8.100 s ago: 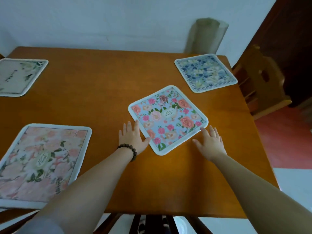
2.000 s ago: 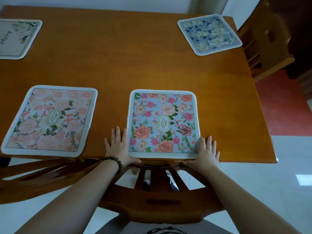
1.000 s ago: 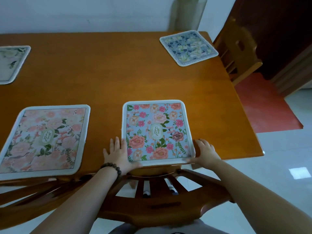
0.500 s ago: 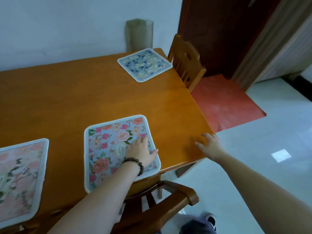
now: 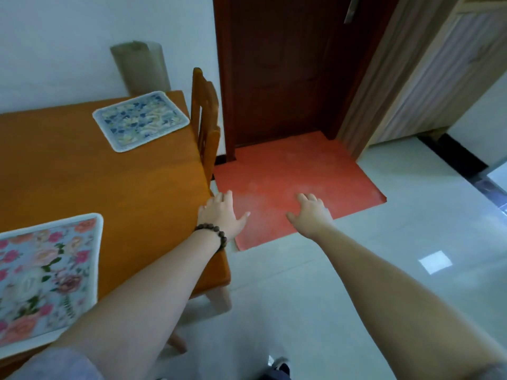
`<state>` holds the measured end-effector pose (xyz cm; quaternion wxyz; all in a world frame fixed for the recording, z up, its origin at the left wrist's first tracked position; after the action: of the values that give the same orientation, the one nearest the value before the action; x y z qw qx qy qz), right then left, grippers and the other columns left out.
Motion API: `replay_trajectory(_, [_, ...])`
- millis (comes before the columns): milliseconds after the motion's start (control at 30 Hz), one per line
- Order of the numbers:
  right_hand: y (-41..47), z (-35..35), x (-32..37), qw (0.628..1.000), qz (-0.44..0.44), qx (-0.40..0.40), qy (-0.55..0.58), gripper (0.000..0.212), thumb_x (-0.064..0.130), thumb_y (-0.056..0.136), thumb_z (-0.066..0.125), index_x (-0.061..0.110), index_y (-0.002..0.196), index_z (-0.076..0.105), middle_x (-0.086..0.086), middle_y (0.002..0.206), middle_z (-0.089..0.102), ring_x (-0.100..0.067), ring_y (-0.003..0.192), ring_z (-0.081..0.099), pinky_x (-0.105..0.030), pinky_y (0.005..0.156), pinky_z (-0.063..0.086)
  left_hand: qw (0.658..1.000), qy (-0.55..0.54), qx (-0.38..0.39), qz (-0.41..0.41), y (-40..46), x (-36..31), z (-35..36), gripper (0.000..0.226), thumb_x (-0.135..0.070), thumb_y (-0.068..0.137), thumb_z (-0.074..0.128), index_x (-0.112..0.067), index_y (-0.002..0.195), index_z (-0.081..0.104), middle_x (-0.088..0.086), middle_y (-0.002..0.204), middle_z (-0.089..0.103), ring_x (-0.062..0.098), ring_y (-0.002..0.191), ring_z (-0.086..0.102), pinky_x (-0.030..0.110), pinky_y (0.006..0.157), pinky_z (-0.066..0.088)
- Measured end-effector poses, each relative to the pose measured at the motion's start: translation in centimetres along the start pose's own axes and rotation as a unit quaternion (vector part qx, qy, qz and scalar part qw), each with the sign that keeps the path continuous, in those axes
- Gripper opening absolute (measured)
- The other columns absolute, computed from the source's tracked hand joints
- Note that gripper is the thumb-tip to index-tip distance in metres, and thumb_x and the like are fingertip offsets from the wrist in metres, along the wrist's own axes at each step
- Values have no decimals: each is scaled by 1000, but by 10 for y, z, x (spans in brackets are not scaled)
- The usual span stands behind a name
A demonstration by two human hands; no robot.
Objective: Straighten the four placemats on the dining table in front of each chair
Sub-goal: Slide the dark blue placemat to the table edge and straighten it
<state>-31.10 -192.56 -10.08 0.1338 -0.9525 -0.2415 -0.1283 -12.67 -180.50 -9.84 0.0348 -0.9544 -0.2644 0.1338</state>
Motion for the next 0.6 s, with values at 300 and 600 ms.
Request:
replay_trajectory(300, [93,-98,-20,991,-112,-65,30,58,41,92,50,16,142,37,-7,145,40,-29,130,36,-45,102,35,992,16,-102,-72,67,-58,-62,71,-60,89,41,-15,143,30,8,142,42,31,126,40,47,96,35])
replay_trajectory(600, [190,-99,8,977,-205,-49,-15,54,39,95,47,16,142,37,-6,145,40,-27,131,35,-42,103,33,980,-18,-136,-147,127,-37,-65,69,-56,91,44,-11,142,31,11,139,44,31,126,39,47,100,33])
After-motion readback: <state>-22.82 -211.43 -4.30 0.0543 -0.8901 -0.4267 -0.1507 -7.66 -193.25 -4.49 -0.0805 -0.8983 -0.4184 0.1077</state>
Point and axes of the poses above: each hand's wrist, its own y-axis towards the middle knuckle, its own z-axis out of the palm, x = y × z, the point moved 3 cm from there along y, towards the middle knuckle
